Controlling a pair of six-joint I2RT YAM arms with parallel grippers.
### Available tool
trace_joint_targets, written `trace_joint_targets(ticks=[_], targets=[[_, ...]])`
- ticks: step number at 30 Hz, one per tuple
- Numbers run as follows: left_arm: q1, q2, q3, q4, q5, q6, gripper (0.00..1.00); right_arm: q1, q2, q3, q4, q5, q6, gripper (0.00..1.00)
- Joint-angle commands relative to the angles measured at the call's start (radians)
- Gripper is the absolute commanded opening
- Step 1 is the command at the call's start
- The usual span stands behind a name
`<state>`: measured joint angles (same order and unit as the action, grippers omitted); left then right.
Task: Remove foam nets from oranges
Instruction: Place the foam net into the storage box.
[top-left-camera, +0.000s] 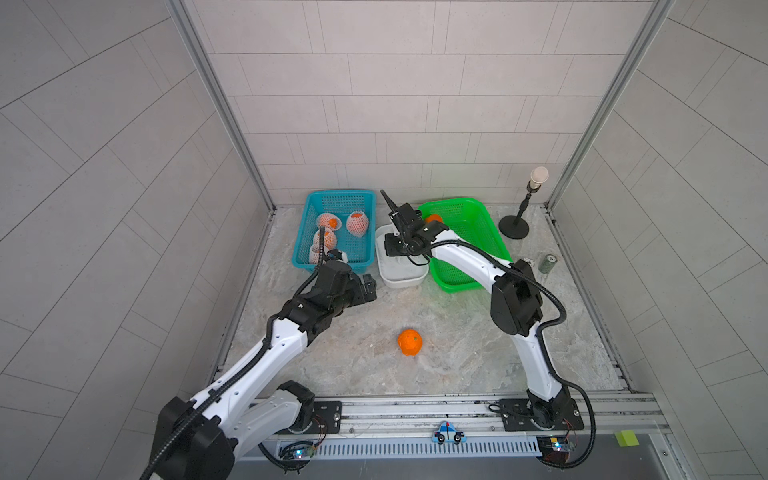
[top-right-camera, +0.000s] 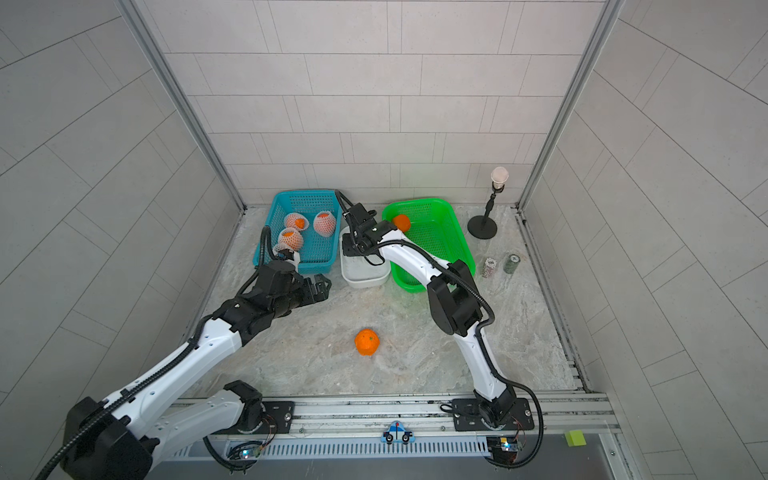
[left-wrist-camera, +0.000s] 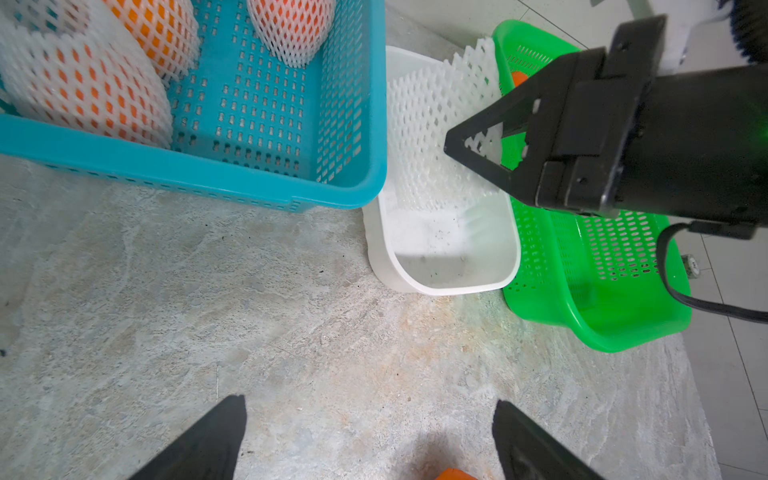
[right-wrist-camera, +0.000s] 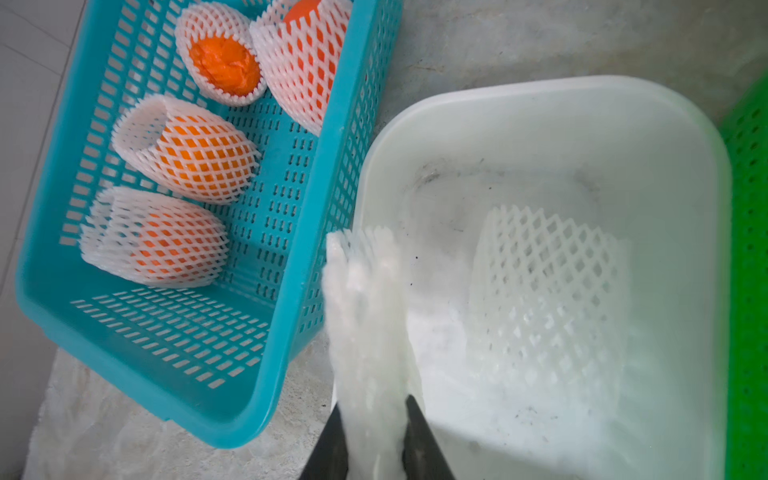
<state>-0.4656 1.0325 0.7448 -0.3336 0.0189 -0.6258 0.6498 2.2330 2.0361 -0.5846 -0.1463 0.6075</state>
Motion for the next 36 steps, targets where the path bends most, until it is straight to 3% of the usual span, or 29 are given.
trace_joint_targets(ticks=[1, 13, 16, 25, 36], targets=[[0.007, 0.007, 0.000, 0.015, -0.024, 0.014, 1.00, 0.006, 0.043, 0.059, -0.045, 0.022, 0.009, 0.28], [0.012, 0.018, -0.015, 0.035, -0.013, 0.023, 1.00, -0.001, 0.171, 0.235, -0.179, 0.077, -0.053, 0.40], [0.015, 0.020, -0.021, 0.043, -0.009, 0.022, 1.00, -0.004, 0.157, 0.239, -0.202, 0.092, -0.065, 0.41], [0.016, 0.037, -0.007, 0.034, 0.008, 0.025, 1.00, -0.006, 0.106, 0.242, -0.213, 0.192, -0.126, 0.57], [0.016, 0.060, -0.011, 0.052, 0.023, 0.017, 1.00, -0.007, 0.107, 0.309, -0.257, 0.176, -0.152, 0.62]])
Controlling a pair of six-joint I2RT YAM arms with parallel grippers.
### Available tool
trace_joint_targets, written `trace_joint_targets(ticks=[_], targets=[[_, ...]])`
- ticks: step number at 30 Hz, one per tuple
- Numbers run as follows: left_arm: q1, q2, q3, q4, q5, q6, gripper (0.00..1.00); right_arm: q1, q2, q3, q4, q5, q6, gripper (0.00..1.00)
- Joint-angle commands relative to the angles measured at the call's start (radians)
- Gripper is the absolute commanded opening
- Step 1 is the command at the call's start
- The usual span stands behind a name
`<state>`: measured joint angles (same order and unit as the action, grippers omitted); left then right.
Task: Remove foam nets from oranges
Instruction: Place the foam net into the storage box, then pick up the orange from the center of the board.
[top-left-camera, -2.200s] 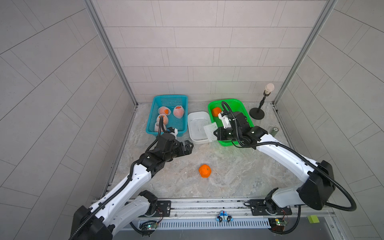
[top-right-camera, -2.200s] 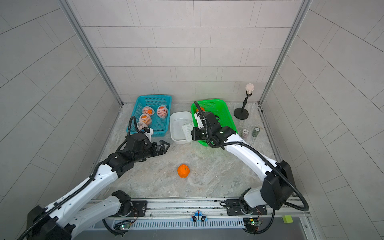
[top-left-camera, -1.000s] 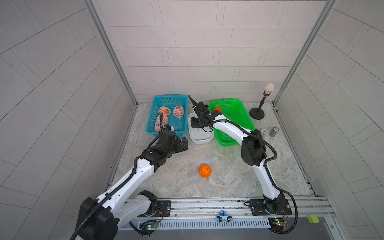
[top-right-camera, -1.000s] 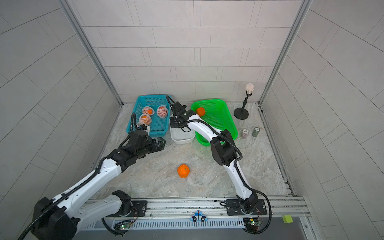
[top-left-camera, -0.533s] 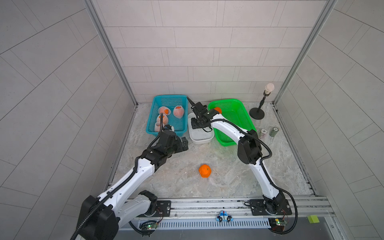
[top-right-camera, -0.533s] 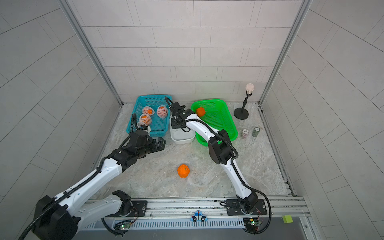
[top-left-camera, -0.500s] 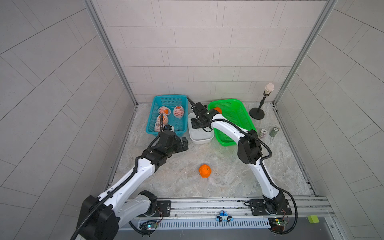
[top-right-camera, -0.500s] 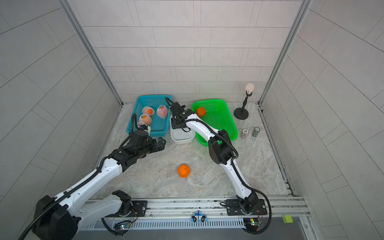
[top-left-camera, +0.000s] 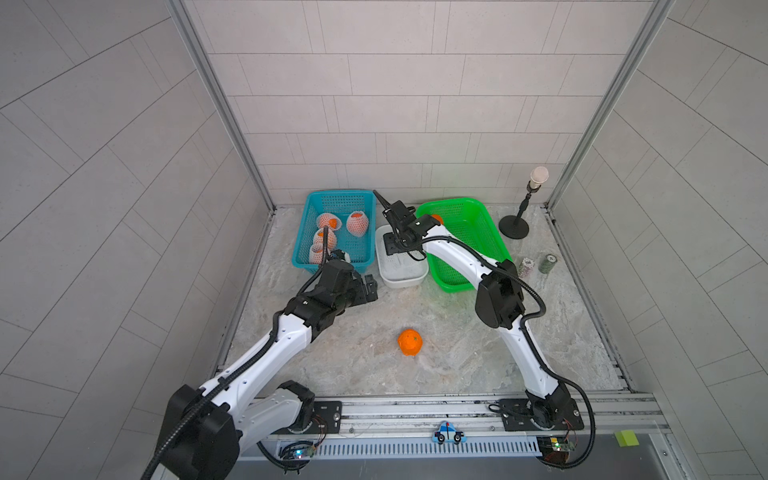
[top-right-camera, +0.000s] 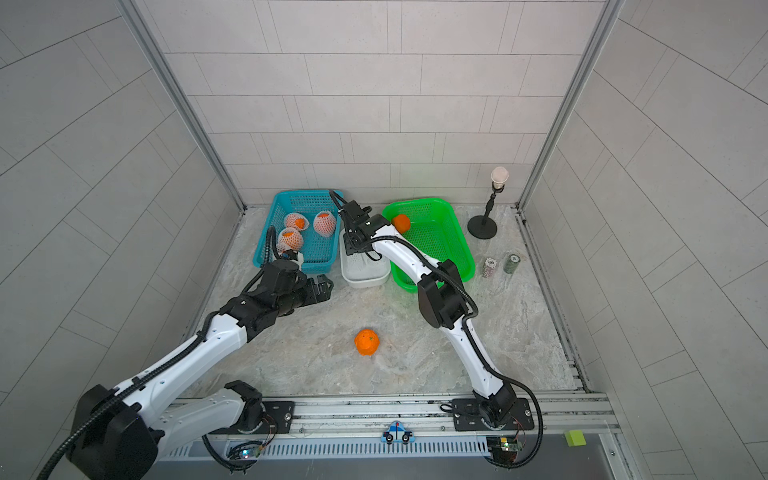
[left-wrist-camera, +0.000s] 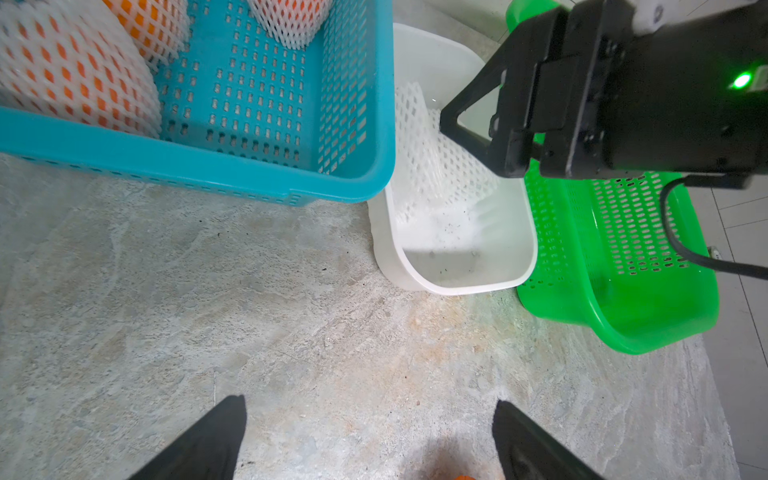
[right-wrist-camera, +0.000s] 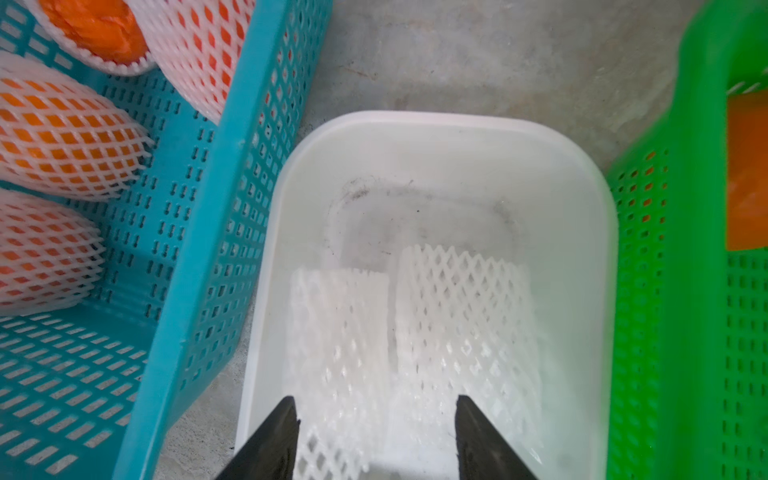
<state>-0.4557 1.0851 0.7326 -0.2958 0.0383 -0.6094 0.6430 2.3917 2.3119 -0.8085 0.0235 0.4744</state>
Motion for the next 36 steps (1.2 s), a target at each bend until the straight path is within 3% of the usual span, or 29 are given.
trace_joint_targets(ticks=[1, 6, 13, 16, 23, 28, 34, 36], targets=[[0.006, 0.009, -0.002, 0.014, 0.006, 0.001, 1.00, 0.001, -0.062, 0.042, -0.043, -0.001, -0.023, 0.62], [0.006, -0.012, -0.008, -0.036, 0.025, -0.023, 1.00, 0.006, -0.194, -0.055, -0.075, -0.058, -0.072, 0.63], [0.005, -0.076, -0.056, -0.117, 0.117, -0.109, 1.00, 0.029, -0.642, -0.703, 0.205, -0.218, -0.178, 0.67], [0.003, -0.098, -0.092, -0.123, 0.190, -0.167, 1.00, 0.081, -0.800, -0.911, 0.226, -0.235, -0.233, 0.69], [0.003, -0.108, -0.190, -0.105, 0.385, -0.245, 1.00, 0.185, -1.007, -1.270, 0.273, -0.297, -0.020, 0.70], [0.003, -0.153, -0.267, -0.069, 0.410, -0.302, 1.00, 0.332, -1.070, -1.372, 0.322, -0.123, 0.065, 0.78], [0.003, -0.227, -0.323, -0.080, 0.389, -0.339, 1.00, 0.350, -1.036, -1.403, 0.361, -0.066, 0.027, 0.86], [0.002, -0.244, -0.324, -0.098, 0.377, -0.339, 1.00, 0.350, -1.002, -1.386, 0.356, -0.084, 0.007, 0.99]])
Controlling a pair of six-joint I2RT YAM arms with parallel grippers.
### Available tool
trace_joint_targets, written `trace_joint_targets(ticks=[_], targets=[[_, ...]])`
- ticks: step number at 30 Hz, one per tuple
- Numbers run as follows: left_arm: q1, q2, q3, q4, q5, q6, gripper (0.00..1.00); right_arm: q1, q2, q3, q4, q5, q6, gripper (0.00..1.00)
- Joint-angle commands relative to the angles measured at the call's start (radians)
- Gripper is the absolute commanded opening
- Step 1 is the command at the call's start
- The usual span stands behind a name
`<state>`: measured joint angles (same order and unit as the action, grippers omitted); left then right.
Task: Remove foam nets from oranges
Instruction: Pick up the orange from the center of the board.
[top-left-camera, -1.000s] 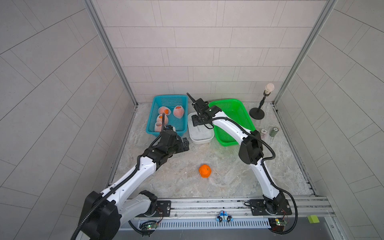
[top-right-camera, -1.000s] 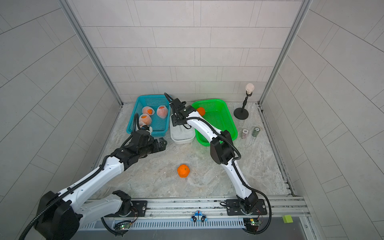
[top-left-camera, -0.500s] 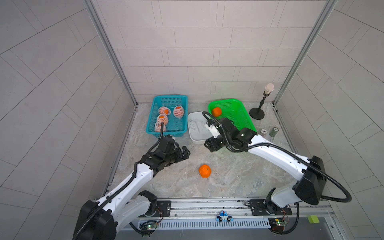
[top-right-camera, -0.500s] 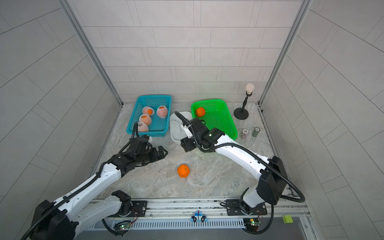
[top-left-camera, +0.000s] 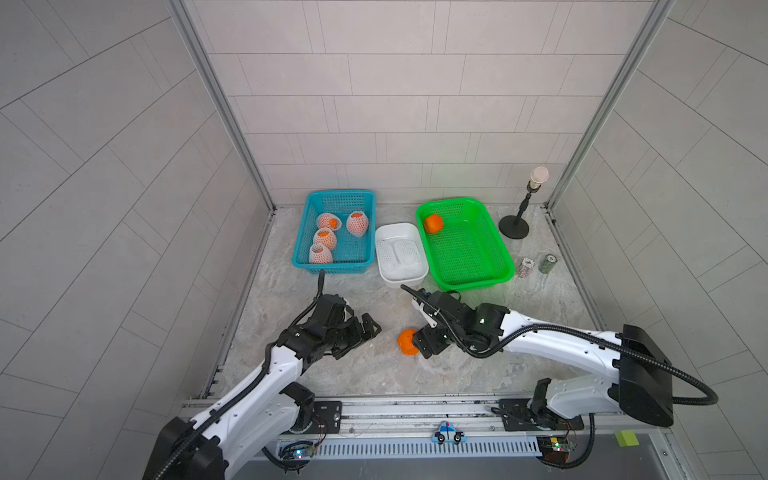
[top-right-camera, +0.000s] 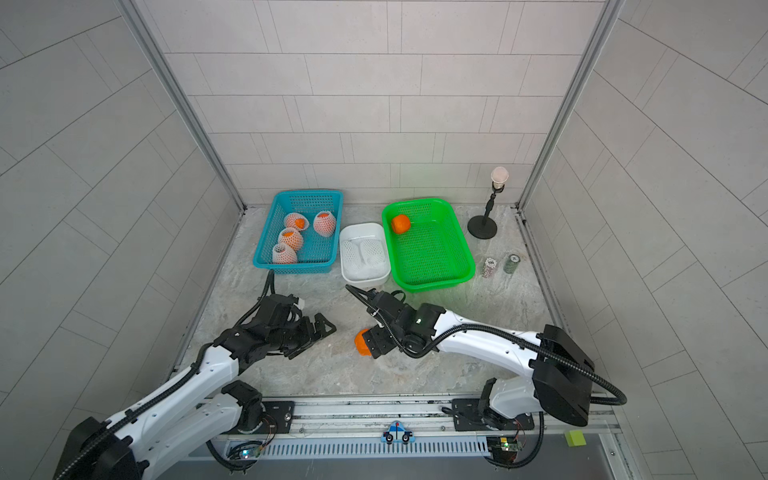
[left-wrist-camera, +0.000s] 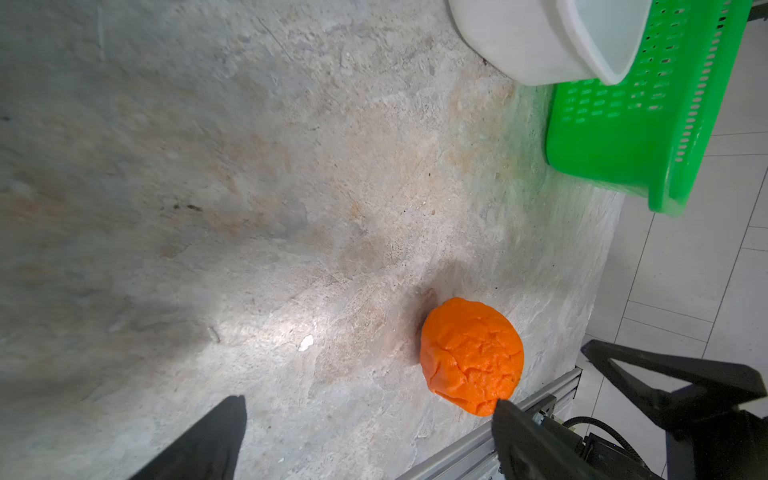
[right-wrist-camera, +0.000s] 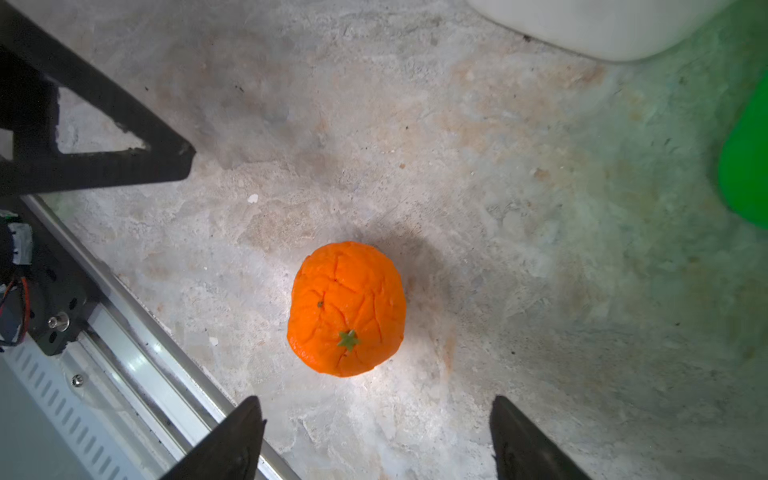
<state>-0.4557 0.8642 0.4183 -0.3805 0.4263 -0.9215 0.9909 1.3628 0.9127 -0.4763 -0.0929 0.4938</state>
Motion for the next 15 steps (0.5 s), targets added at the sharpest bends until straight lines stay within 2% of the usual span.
trace_joint_targets(ticks=[1, 15], targets=[[0.003, -0.031, -0.012, -0.014, -0.015, -0.027, 1.00, 0.003, 0.048, 0.023, 0.024, 0.014, -0.023, 1.00], [0.003, -0.081, -0.027, -0.026, -0.040, -0.031, 1.00, 0.028, 0.256, 0.080, 0.086, -0.010, -0.058, 1.00]])
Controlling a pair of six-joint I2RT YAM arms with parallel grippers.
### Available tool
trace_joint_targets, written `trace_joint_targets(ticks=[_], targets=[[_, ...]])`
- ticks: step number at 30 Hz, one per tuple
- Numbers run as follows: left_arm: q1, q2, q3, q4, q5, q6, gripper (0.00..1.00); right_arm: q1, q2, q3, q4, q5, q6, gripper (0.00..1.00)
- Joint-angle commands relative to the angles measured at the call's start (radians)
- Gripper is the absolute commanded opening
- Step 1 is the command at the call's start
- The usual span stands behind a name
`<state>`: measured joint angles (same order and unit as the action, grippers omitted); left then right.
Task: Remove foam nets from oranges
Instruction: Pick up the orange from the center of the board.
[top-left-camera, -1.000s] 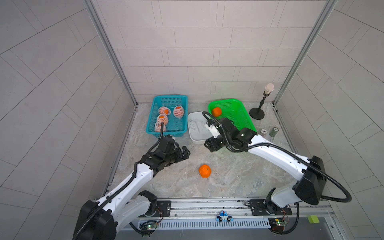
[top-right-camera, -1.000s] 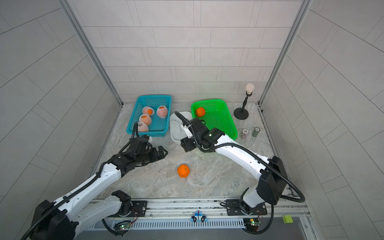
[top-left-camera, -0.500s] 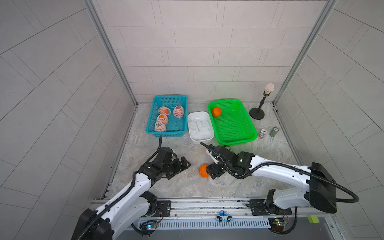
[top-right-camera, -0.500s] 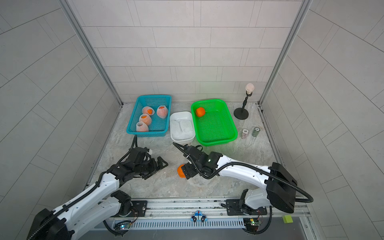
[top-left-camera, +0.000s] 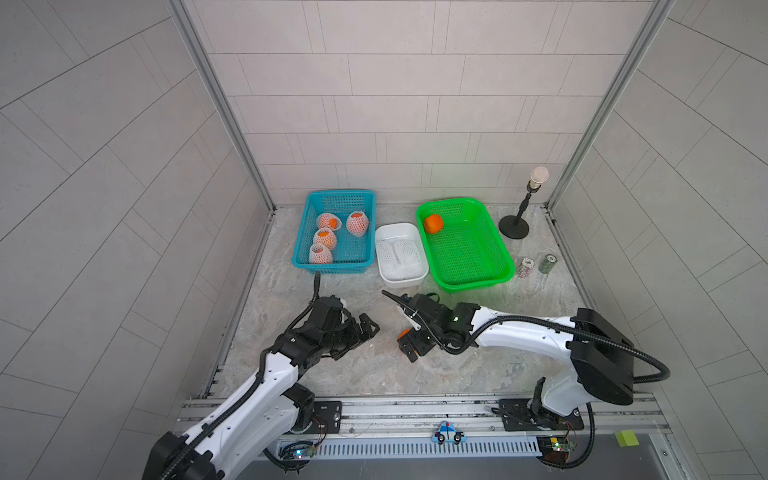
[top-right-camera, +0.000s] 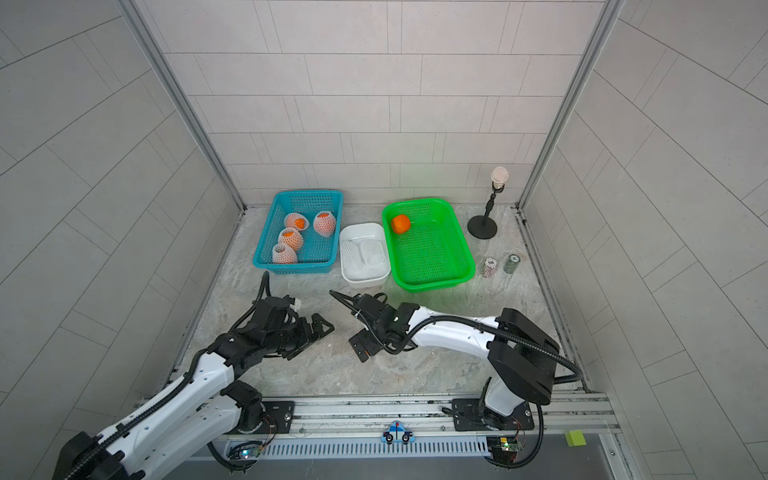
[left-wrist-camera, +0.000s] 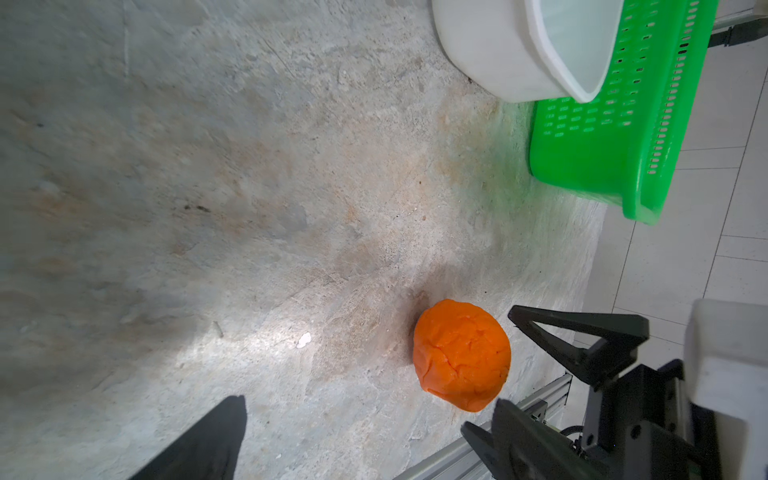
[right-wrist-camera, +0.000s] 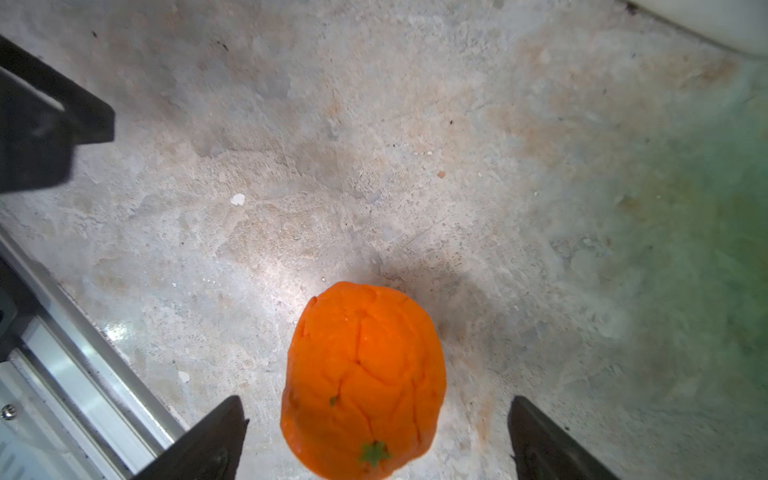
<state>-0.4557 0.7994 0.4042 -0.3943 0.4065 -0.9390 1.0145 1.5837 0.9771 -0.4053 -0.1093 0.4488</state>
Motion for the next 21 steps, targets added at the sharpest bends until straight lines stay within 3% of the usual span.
trace_joint_targets(ticks=[1, 4, 21], targets=[[0.003, -0.016, -0.014, -0.011, -0.022, -0.016, 1.00, 0.004, 0.055, 0.021, 0.020, 0.004, -0.014, 0.99], [0.003, -0.015, -0.020, -0.006, -0.024, -0.021, 1.00, 0.005, 0.095, 0.032, 0.041, -0.009, -0.016, 0.99], [0.003, 0.000, -0.024, 0.045, -0.017, -0.029, 1.00, 0.005, 0.123, 0.046, 0.040, -0.032, -0.003, 0.67]])
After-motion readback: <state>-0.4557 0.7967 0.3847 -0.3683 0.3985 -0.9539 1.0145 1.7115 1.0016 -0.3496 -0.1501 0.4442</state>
